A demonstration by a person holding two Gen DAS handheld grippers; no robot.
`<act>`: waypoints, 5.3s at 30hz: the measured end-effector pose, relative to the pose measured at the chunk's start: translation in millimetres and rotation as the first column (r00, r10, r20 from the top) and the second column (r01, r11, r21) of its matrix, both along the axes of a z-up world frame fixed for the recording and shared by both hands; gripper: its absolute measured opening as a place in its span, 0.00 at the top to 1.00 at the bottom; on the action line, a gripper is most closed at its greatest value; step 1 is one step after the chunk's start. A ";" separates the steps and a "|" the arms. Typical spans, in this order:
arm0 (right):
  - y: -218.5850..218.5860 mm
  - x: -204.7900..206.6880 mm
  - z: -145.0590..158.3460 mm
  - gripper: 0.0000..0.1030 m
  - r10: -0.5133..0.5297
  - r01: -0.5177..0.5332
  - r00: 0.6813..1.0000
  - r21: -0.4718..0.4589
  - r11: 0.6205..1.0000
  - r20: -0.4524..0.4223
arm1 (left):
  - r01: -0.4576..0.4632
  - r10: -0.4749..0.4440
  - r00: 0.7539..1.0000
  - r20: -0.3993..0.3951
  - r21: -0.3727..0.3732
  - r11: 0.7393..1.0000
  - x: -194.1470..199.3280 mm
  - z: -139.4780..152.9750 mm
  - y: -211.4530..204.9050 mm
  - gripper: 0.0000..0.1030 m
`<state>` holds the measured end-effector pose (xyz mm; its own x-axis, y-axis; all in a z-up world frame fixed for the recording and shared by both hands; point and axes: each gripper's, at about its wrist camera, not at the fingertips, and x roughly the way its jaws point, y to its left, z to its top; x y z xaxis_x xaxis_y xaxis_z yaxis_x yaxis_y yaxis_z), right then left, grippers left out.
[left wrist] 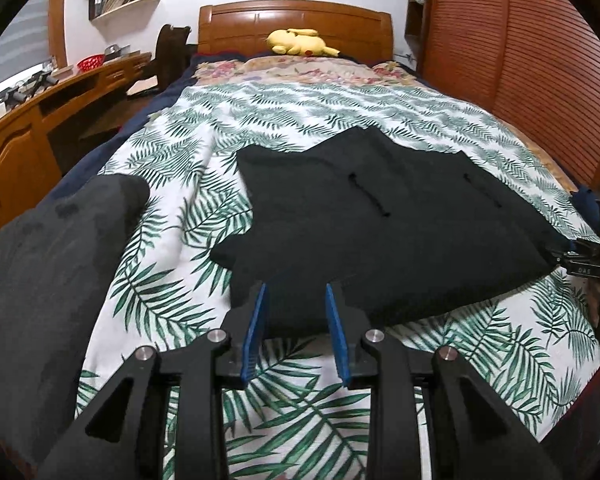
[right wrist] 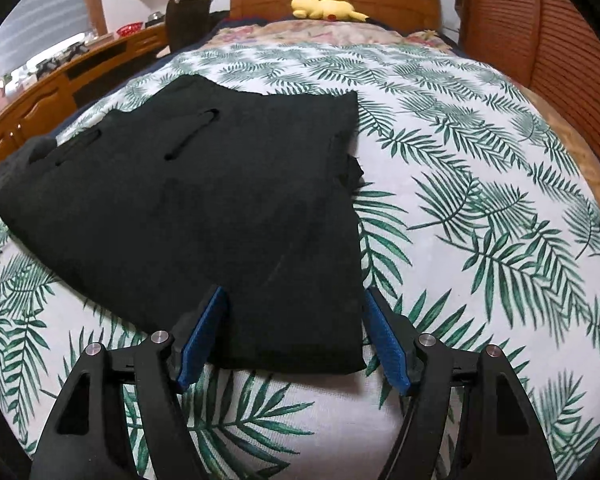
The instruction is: Fold large clothes
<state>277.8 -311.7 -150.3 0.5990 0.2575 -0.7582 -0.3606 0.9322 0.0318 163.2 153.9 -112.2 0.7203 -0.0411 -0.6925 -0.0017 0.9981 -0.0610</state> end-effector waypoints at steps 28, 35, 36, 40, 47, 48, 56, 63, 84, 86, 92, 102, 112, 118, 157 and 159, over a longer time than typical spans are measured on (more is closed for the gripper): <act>-1.7 -5.0 -4.5 0.28 0.008 -0.008 1.000 0.022 1.000 0.002 | -0.096 0.099 0.992 -0.075 0.031 0.995 21.2 -28.7 18.1 0.70; -3.4 -4.4 -4.8 0.28 0.012 -0.012 1.000 0.035 0.999 -0.007 | -0.059 0.057 0.995 -0.087 -0.014 0.998 23.0 -32.7 21.5 0.87; -3.6 -4.8 -4.6 0.29 0.014 -0.013 1.000 0.037 0.999 -0.007 | -0.054 0.053 0.995 -0.087 -0.016 0.998 22.3 -32.5 21.1 0.94; 2.3 -9.3 -3.0 0.59 0.054 -0.054 0.998 0.027 0.998 0.011 | -0.036 0.036 0.997 -0.073 0.007 0.999 18.2 -26.1 16.6 0.99; 7.5 -21.5 16.1 0.86 0.085 -0.085 0.995 -0.001 0.996 0.056 | -0.026 0.026 1.000 0.005 0.035 0.999 -6.5 -4.0 9.0 1.00; 6.7 -25.9 21.9 0.87 0.092 -0.092 0.994 -0.001 0.996 0.067 | -0.017 0.016 1.000 0.022 0.033 0.999 -14.9 1.9 7.8 1.00; -25.8 -99.9 51.5 0.88 0.126 -0.130 0.989 0.042 0.991 0.082 | 0.061 -0.063 0.995 0.079 0.030 0.998 -94.7 23.7 -11.9 0.99; -43.0 -141.3 38.2 0.69 0.087 -0.087 0.996 0.018 0.996 -0.012 | 0.034 -0.036 0.997 0.067 0.039 0.999 -135.2 6.0 -23.1 0.99; -6.9 -114.5 73.5 0.46 0.182 -0.179 0.977 -0.036 0.983 0.110 | -0.032 0.029 0.998 0.060 0.054 0.998 -128.5 5.7 -31.2 0.99; 14.6 -93.9 75.7 0.47 0.211 -0.209 0.972 -0.037 0.977 0.099 | -0.026 0.022 0.998 0.067 0.059 0.998 -127.7 8.5 -33.3 0.99; 86.7 -31.3 75.9 0.47 0.296 -0.293 0.954 -0.073 0.953 0.041 | -0.012 0.007 0.996 0.094 0.052 0.999 -126.6 11.9 -34.4 0.99; 179.1 68.9 17.1 0.57 0.271 -0.292 0.944 -0.093 0.952 -0.188 | 0.017 -0.018 0.993 0.117 0.014 1.000 -128.5 14.0 -30.6 0.99; 163.6 77.8 28.3 0.60 0.218 -0.246 0.958 -0.144 0.958 -0.186 | 0.022 -0.021 0.993 0.117 -0.013 1.000 -130.5 9.4 -26.0 0.99; 120.8 -2.0 47.9 0.60 0.311 -0.324 0.943 -0.115 0.939 -0.121 | 0.012 -0.008 0.994 0.114 -0.034 0.999 -132.4 4.4 -22.9 0.99; 37.6 -125.9 13.5 0.57 0.224 -0.224 0.975 0.012 0.974 0.013 | 0.263 -0.259 0.931 0.256 0.021 0.965 -76.6 116.1 -141.6 1.00; 25.2 -127.7 20.2 0.58 0.196 -0.197 0.980 0.029 0.980 0.028 | 0.292 -0.287 0.923 0.258 0.020 0.956 -69.1 122.9 -160.3 1.00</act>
